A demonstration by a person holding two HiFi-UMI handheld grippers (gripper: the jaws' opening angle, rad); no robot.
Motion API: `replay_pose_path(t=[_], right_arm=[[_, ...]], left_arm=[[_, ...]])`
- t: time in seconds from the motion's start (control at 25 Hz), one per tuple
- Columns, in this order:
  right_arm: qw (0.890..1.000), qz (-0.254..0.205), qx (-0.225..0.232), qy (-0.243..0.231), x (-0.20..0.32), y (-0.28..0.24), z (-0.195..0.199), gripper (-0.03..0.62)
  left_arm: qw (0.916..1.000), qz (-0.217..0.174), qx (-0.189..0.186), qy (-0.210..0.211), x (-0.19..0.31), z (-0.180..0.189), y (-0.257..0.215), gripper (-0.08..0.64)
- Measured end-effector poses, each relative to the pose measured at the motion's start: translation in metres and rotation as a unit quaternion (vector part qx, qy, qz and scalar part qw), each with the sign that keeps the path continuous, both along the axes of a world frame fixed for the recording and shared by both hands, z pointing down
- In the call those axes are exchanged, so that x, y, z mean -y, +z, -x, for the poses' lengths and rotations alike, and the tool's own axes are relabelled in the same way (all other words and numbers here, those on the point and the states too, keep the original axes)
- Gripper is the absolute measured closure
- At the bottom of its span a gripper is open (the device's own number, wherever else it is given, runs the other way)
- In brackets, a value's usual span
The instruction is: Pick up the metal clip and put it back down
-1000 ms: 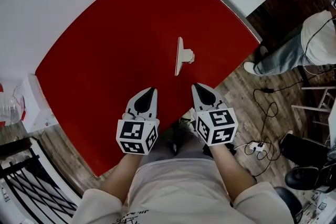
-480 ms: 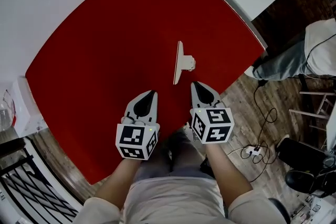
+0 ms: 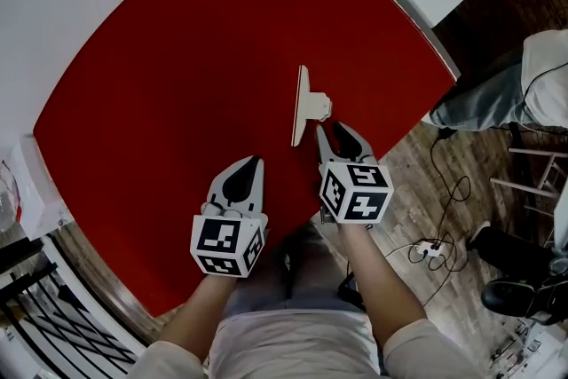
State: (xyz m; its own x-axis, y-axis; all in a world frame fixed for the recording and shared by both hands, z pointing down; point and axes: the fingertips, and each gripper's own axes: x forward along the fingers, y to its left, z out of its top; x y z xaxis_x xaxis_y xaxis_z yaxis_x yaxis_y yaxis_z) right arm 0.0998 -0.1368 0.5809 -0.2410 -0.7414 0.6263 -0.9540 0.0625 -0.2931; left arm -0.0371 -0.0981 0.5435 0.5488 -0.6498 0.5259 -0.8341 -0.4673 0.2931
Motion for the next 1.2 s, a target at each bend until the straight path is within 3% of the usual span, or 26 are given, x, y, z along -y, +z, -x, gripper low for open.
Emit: replay_pose_path(t=[0.32, 0.8, 1.0, 1.2], right_arm=[[0.999, 0.029, 0.022, 0.017, 0.021, 0.031, -0.004, 0.474], [0.999, 0.036, 0.038, 0.009, 0.041, 0.04, 0.003, 0.476], [0.996, 0.024, 0.09, 0.012, 0.044, 0.032, 0.007, 0.54], [0.995, 0.02, 0.097, 0.005, 0.045, 0.026, 0.011, 0.565]], left_arm=[[0.9999, 0.01, -0.005, 0.001, 0.003, 0.002, 0.01, 0.555], [0.9999, 0.017, 0.001, 0.0, 0.005, 0.005, 0.017, 0.555], [0.9998, 0.02, 0.003, 0.002, 0.002, 0.004, 0.019, 0.555], [0.9998, 0.018, 0.003, 0.003, -0.001, -0.001, 0.015, 0.555]])
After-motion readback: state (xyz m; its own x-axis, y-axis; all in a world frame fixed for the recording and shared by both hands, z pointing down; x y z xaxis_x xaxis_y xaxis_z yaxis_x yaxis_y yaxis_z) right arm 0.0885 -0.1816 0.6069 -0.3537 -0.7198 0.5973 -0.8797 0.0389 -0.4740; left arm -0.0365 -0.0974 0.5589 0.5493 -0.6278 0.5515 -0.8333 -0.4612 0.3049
